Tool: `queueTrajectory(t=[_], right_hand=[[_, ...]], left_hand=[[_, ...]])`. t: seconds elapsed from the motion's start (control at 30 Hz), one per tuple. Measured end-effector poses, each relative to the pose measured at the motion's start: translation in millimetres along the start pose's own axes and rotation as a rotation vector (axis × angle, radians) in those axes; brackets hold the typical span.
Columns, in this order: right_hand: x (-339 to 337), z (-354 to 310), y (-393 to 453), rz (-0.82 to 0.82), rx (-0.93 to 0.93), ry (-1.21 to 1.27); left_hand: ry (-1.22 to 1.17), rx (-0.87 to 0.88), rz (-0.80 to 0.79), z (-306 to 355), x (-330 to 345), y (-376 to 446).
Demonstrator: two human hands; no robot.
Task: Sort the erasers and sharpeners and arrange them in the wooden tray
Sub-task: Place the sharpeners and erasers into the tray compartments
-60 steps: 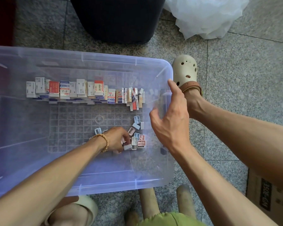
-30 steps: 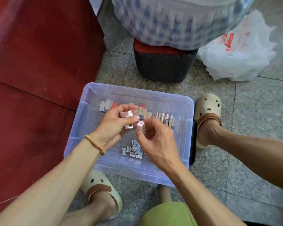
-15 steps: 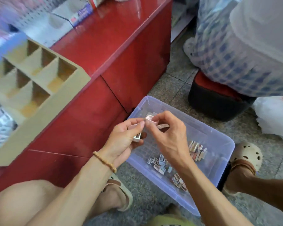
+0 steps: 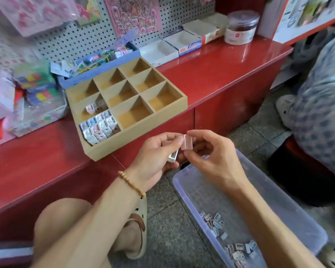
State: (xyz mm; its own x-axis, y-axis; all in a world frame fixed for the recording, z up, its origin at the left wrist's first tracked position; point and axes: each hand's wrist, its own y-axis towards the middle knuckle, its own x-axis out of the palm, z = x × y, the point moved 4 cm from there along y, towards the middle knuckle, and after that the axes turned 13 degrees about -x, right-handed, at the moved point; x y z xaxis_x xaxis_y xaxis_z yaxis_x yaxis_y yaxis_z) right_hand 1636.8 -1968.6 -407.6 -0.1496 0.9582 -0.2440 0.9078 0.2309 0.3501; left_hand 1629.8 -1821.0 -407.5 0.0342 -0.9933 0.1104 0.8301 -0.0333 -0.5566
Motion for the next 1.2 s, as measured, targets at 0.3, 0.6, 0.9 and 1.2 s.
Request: queueTrajectory(t=[0.3, 0.6, 0.9, 1.2], right_hand=[[67.6, -58.1, 96.1, -0.203, -0.203, -0.152], [189.3, -60.4, 193.2, -0.409, -0.367, -0.390], [272.3, -36.7, 230.8, -0.644, -0.457, -0.578], [301.1, -14.0, 234.6, -0.796, -0.440, -0.710]], left_hand=[[-0.258, 0.153, 0.223, 57.5, -99.2, -29.4], [-0.510, 0.278, 0.524, 87.7, -233.9, -21.9], [-0.727, 0.234, 0.655, 74.5, -286.3, 7.9], [-0.879, 0.244, 0.654, 72.4, -309.4, 19.1]])
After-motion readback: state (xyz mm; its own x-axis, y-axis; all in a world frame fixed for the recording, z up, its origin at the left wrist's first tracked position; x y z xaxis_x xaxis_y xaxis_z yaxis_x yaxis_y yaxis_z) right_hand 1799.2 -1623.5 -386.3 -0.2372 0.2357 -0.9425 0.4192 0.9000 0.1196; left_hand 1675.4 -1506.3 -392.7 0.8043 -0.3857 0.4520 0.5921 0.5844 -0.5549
